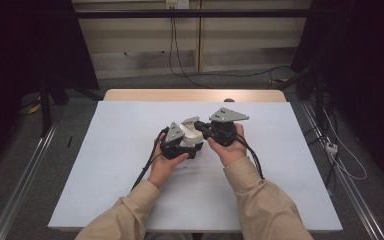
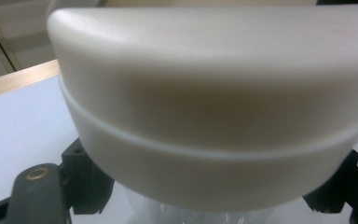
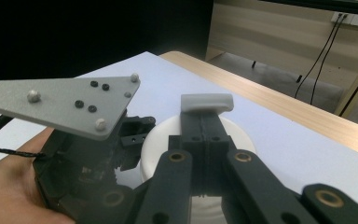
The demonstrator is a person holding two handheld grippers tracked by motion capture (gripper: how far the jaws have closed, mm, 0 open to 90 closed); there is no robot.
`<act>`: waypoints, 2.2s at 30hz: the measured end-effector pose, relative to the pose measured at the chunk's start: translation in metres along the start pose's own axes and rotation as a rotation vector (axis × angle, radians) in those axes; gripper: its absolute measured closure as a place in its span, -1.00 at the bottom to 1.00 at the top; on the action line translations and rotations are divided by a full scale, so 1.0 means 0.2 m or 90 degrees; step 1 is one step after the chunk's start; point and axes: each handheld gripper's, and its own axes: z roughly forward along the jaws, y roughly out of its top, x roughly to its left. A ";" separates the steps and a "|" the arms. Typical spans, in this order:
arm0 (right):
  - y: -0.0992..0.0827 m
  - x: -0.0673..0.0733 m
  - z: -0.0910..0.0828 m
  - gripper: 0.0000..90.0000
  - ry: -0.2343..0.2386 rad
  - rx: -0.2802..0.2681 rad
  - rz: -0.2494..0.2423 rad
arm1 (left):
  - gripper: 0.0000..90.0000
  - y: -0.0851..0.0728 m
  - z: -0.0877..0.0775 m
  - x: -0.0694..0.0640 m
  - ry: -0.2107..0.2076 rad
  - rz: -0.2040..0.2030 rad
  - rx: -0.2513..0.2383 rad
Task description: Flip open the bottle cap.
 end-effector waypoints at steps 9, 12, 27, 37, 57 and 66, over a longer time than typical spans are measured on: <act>0.03 0.00 0.02 1.00 -0.003 0.001 -0.009 | -0.58 0.00 0.00 0.00 0.000 0.000 -0.001; 0.03 0.00 0.03 1.00 -0.002 0.002 -0.010 | -0.58 0.00 0.00 0.00 -0.002 0.000 0.001; 0.05 0.00 0.07 1.00 -0.002 0.004 -0.013 | -0.59 0.00 0.00 0.00 -0.002 -0.002 -0.001; 0.07 0.01 0.08 1.00 -0.005 0.003 -0.017 | -0.58 0.00 0.00 0.00 -0.001 -0.002 -0.001; 0.09 0.01 0.12 1.00 -0.007 0.000 -0.023 | -0.58 0.00 0.00 0.01 0.001 0.003 -0.001; 0.11 0.01 0.13 1.00 -0.008 0.002 -0.028 | -0.58 0.00 0.00 0.00 0.001 0.003 0.000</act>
